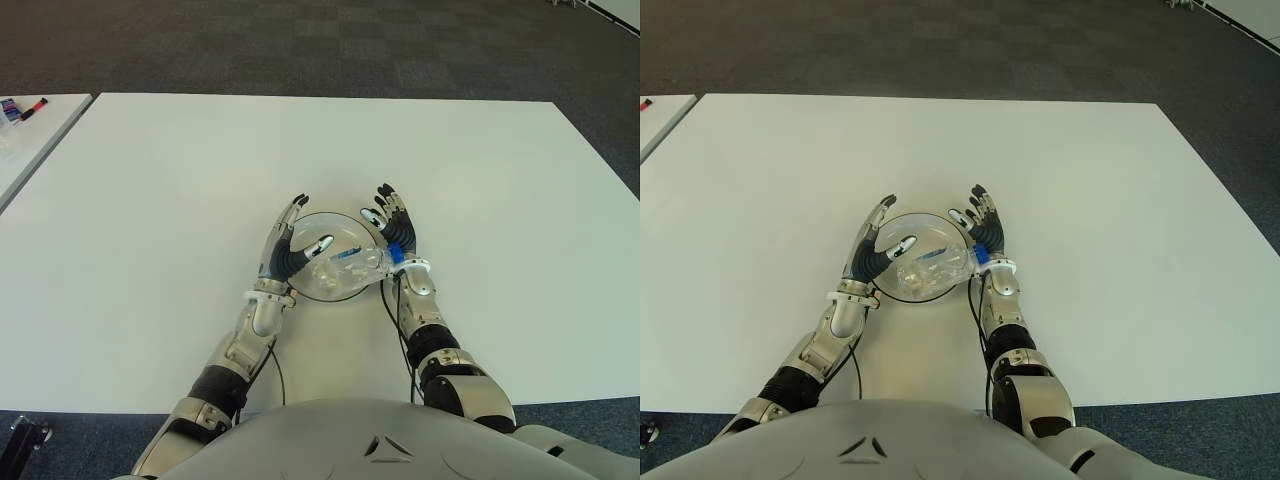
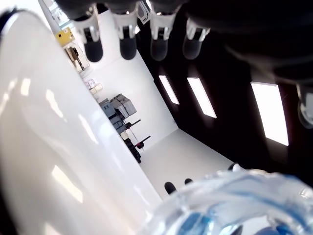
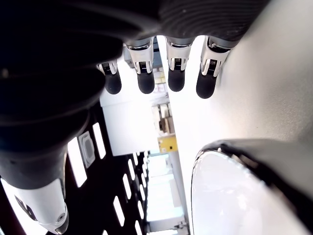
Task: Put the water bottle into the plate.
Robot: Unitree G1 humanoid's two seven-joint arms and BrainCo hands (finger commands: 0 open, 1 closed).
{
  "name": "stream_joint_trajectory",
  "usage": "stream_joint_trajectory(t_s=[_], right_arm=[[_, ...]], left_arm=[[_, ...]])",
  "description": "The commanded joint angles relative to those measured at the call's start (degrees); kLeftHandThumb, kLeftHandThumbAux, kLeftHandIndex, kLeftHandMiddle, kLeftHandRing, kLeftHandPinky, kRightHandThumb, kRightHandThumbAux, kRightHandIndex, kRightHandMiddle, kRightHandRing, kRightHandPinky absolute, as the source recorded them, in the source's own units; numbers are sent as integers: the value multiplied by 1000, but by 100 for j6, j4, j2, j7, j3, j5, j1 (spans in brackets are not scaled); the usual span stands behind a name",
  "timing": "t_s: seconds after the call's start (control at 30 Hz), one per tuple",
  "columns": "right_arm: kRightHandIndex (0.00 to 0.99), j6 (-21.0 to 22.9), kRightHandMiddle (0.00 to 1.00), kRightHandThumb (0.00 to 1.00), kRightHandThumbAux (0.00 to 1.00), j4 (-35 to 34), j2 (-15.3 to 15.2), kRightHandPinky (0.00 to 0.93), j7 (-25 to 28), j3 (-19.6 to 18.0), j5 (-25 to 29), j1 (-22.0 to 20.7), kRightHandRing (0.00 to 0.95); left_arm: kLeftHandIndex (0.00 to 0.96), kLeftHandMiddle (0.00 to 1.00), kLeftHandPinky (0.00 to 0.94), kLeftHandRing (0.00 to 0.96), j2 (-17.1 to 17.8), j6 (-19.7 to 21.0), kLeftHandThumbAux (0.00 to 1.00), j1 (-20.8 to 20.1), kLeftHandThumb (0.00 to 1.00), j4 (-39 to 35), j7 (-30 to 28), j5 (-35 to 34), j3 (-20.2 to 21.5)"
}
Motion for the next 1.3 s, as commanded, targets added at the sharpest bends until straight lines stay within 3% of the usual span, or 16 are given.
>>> stream_joint_trajectory(t_s=[0.03,0.77,1.03,1.3], right_arm=[[38,353,42,161,736,309,103,120,-75,-19,20,277,54],[36,340,40,154,741,319,89,115,-85,-21,12,277,51],[38,327,43,148,755,255,73,123,-160,-62,28,279,57],[38,311,41,130,769,180,37,120,-348,-125,40,234,55]], left_arm=[[0,0,0,0,40,111,279,-34,112,33,-75,24,-4],[0,0,0,0,-26,-240,328,-112,119,291,-113,-309,46],[0,0,0,0,-134,-694,364,-363,130,772,-471,-1182,409],[0,0,0,0,-253,-826,387,-422,142,899,-637,-1500,586]])
